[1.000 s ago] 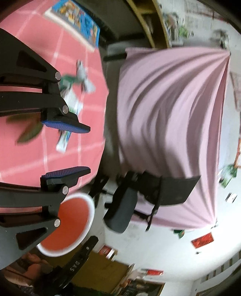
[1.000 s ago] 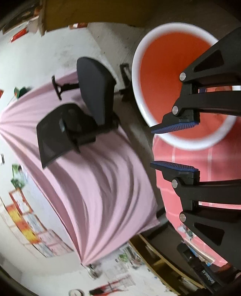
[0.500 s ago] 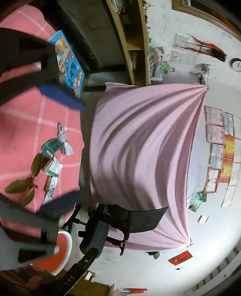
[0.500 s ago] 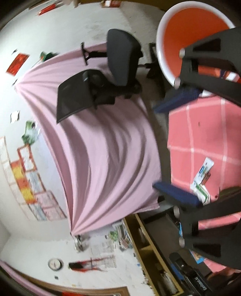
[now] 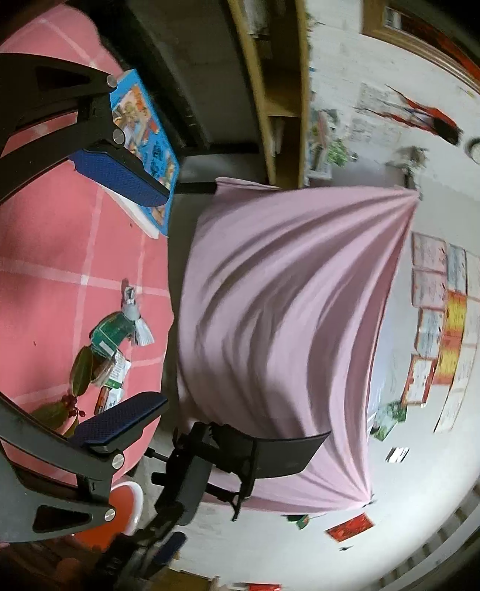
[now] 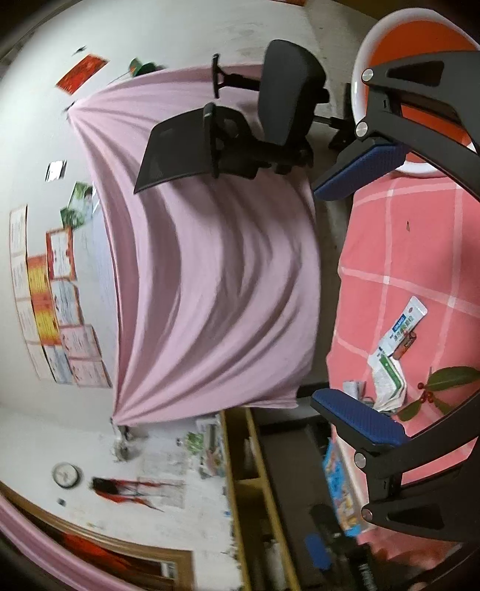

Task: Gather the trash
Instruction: 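Move both tools back over the remaining items on the table, then close the left tool on the green packet beside the white medicine sachet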

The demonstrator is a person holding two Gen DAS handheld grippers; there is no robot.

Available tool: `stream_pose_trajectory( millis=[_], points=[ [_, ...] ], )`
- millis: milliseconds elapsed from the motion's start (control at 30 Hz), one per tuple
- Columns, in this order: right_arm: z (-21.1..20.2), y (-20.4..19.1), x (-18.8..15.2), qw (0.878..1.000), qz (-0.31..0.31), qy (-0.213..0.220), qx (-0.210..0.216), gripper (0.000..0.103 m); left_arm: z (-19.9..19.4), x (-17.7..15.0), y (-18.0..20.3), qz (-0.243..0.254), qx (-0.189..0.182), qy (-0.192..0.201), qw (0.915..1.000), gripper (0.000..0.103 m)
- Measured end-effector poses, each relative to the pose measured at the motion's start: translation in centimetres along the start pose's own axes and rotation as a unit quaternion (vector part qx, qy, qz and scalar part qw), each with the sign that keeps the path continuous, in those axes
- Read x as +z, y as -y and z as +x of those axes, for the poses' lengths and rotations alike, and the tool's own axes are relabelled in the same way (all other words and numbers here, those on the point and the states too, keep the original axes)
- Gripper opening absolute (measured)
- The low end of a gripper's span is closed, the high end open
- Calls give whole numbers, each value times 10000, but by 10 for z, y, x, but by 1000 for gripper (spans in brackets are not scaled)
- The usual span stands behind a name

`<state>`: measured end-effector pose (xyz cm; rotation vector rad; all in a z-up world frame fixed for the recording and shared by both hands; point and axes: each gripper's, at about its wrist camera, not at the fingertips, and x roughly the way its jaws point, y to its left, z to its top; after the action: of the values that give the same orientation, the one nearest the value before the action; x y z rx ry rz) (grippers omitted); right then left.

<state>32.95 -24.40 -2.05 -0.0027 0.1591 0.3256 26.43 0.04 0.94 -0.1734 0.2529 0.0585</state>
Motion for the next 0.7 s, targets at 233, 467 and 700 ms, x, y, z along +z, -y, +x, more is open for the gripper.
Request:
stream_pose_trajectory(
  millis=[233,467,700],
  points=[
    [15,-17,-9,9983,-426,-383,69,103,13,3,-19,-477,-18,-444,9979,98],
    [45,-16,-17,9923,-452,-1144,115,103,40,2,-13,-488,64,-970,9941,98],
    [73,8,-28,9808,213,-1940,21,103,68,-2,-8,-629,-47,-1550,9859,98]
  ],
)
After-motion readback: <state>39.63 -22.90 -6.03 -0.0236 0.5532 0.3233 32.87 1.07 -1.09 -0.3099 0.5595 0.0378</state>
